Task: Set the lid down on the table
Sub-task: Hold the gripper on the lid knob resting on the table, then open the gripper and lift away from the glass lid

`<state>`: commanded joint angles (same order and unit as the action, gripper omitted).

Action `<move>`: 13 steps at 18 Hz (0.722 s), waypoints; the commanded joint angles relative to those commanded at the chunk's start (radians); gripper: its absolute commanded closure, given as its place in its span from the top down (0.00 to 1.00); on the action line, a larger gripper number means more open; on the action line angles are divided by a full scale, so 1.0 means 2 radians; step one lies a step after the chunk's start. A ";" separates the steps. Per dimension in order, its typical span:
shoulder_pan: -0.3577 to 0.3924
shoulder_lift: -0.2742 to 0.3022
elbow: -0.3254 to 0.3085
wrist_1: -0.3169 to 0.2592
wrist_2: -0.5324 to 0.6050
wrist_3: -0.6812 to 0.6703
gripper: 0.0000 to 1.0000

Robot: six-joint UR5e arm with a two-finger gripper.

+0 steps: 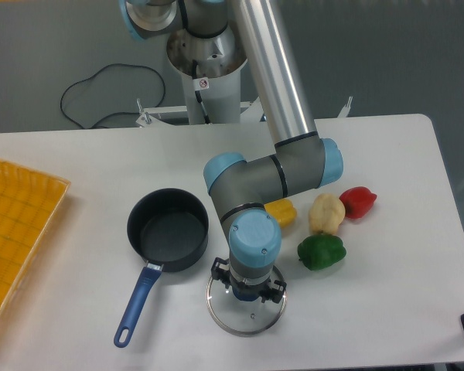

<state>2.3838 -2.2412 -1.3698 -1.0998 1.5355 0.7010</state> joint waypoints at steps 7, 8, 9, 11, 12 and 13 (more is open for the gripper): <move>0.001 0.021 0.001 0.001 0.001 0.005 0.99; 0.001 0.026 0.001 0.002 0.002 0.006 0.99; 0.001 0.030 0.001 0.002 0.003 0.008 0.99; 0.002 0.041 0.001 0.001 0.008 0.018 0.99; 0.002 0.045 0.000 0.001 0.011 0.024 0.99; 0.004 0.051 -0.002 0.000 0.012 0.030 0.99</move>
<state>2.3914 -2.1400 -1.3729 -1.0998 1.5600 0.7607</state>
